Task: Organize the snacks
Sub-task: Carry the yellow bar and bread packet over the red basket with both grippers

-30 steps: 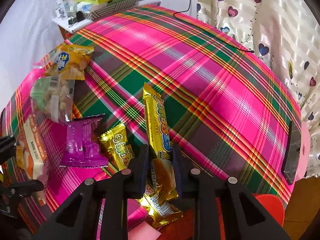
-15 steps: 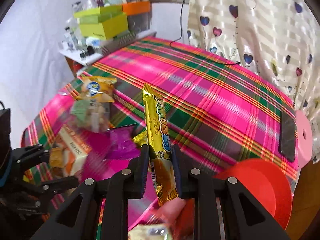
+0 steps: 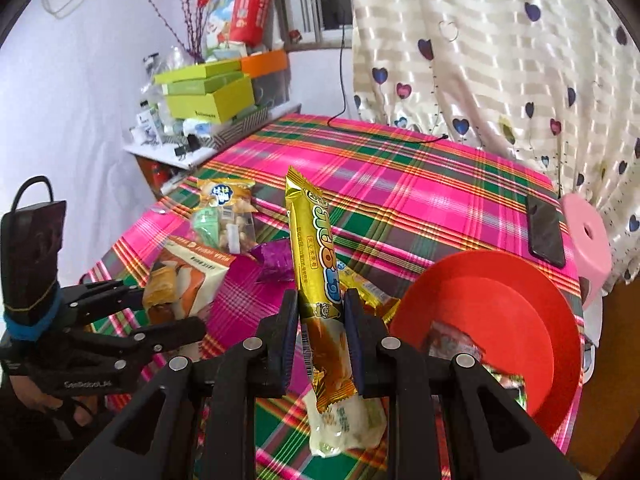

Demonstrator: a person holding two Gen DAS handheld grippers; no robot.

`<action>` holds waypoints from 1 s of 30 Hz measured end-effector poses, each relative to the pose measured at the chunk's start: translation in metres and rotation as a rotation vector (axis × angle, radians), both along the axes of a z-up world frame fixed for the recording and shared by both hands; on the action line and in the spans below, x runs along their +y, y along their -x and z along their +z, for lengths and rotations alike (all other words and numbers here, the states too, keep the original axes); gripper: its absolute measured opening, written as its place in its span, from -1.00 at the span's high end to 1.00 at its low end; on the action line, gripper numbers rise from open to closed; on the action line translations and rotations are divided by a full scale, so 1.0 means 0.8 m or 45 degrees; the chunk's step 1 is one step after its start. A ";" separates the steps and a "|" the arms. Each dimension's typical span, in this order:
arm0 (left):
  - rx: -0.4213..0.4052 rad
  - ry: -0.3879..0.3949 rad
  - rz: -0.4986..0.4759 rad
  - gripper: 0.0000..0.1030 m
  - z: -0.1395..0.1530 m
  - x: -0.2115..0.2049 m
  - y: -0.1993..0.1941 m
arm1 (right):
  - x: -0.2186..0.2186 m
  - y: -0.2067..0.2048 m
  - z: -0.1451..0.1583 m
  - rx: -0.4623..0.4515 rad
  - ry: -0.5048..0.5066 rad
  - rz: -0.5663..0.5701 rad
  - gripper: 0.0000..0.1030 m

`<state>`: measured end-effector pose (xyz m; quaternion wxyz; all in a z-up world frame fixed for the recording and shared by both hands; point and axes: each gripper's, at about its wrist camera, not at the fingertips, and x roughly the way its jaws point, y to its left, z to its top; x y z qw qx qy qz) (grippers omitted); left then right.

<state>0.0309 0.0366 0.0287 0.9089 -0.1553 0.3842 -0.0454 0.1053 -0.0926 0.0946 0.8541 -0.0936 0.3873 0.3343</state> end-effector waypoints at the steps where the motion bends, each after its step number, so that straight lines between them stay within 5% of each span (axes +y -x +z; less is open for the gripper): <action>1: -0.005 -0.001 -0.006 -0.12 0.002 -0.003 0.000 | -0.004 0.004 0.001 -0.006 -0.004 -0.007 0.61; 30: -0.046 -0.041 -0.139 -0.12 0.028 -0.063 -0.021 | -0.103 0.020 0.019 -0.051 -0.092 -0.207 0.61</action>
